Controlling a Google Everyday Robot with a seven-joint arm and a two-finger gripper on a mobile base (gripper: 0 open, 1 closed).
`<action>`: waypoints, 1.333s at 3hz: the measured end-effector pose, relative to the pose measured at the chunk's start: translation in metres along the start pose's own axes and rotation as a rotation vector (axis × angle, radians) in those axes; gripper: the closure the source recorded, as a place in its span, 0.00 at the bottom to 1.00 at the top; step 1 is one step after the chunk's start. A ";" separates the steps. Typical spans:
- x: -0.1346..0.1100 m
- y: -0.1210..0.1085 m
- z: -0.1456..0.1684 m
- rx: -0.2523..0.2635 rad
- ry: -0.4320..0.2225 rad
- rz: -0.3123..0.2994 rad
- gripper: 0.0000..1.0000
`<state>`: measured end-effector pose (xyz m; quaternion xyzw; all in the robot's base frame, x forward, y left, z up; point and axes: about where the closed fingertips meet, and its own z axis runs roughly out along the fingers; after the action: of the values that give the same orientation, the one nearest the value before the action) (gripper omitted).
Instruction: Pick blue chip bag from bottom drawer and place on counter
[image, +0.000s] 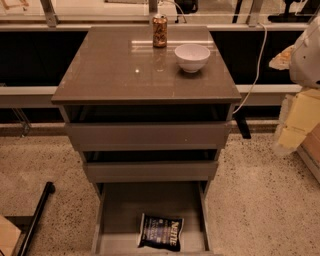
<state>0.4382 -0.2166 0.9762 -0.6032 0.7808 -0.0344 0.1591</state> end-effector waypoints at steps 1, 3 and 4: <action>0.000 0.000 0.000 0.003 -0.002 0.002 0.00; 0.002 -0.027 0.062 -0.039 -0.016 0.280 0.00; -0.002 -0.045 0.131 -0.046 0.047 0.471 0.00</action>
Offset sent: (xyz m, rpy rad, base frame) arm 0.0512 0.0069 -0.0673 0.1912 0.0990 -0.3532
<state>0.5189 -0.2090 0.8637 -0.4068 0.9041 0.0074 0.1311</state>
